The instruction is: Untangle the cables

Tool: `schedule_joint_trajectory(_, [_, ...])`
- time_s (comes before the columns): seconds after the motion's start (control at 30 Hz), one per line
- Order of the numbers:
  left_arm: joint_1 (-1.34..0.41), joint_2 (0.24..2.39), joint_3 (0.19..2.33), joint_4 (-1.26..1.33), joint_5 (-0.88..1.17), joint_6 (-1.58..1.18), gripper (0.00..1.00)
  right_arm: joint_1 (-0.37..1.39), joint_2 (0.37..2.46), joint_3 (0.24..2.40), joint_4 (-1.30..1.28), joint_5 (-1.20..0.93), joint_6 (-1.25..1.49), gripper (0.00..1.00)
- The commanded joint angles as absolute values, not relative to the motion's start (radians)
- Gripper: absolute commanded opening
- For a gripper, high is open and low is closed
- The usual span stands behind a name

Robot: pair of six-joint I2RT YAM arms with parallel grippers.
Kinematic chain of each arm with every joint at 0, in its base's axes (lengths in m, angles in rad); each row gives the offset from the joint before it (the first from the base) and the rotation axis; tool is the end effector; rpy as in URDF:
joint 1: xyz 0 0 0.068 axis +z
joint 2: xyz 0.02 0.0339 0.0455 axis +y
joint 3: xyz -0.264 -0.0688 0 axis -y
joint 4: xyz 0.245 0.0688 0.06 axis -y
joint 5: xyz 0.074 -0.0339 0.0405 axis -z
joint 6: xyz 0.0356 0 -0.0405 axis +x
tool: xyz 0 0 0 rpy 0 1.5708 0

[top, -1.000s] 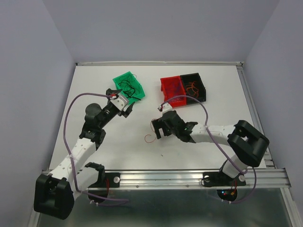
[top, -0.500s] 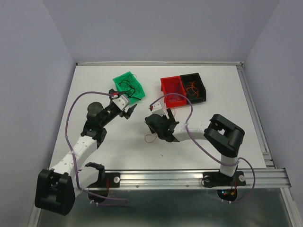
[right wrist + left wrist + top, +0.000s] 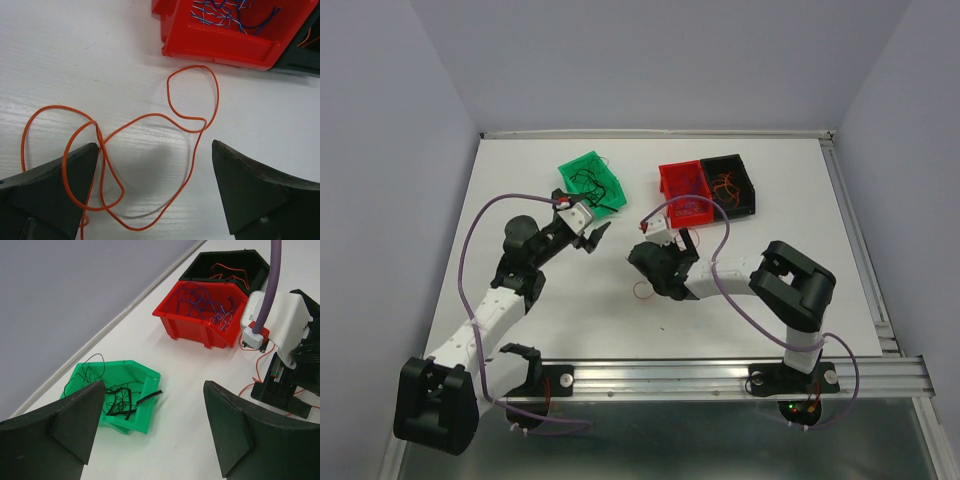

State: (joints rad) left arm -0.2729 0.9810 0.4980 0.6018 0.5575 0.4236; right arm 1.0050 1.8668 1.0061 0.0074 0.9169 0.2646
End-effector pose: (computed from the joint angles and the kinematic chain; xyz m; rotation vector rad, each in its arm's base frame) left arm 0.2082 -0.0778 0.2846 0.9053 1.1661 -0.2818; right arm 0.2196 0.2931 0.1473 -0.3845 2.0297 -0.3555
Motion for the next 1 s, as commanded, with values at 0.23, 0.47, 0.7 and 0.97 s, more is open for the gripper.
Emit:
schedule_joint_trajectory(0.23, [-0.268,0.979,0.506,0.65,0.594,0.417,0.91,0.887,1.778,0.917,0.056,0.749,0.287,1.0])
schedule_joint_trajectory(0.47, [-0.267,0.977,0.508,0.644,0.603,0.42,0.91,0.784,1.741,0.838,0.097,0.519,0.33,1.0])
schedule_joint_trajectory(0.7, [-0.267,0.977,0.509,0.641,0.611,0.423,0.91,0.716,1.77,0.789,0.094,0.41,0.448,1.0])
schedule_joint_trajectory(0.97, [-0.268,0.98,0.509,0.638,0.617,0.425,0.91,0.715,1.737,0.746,0.058,0.394,0.523,0.99])
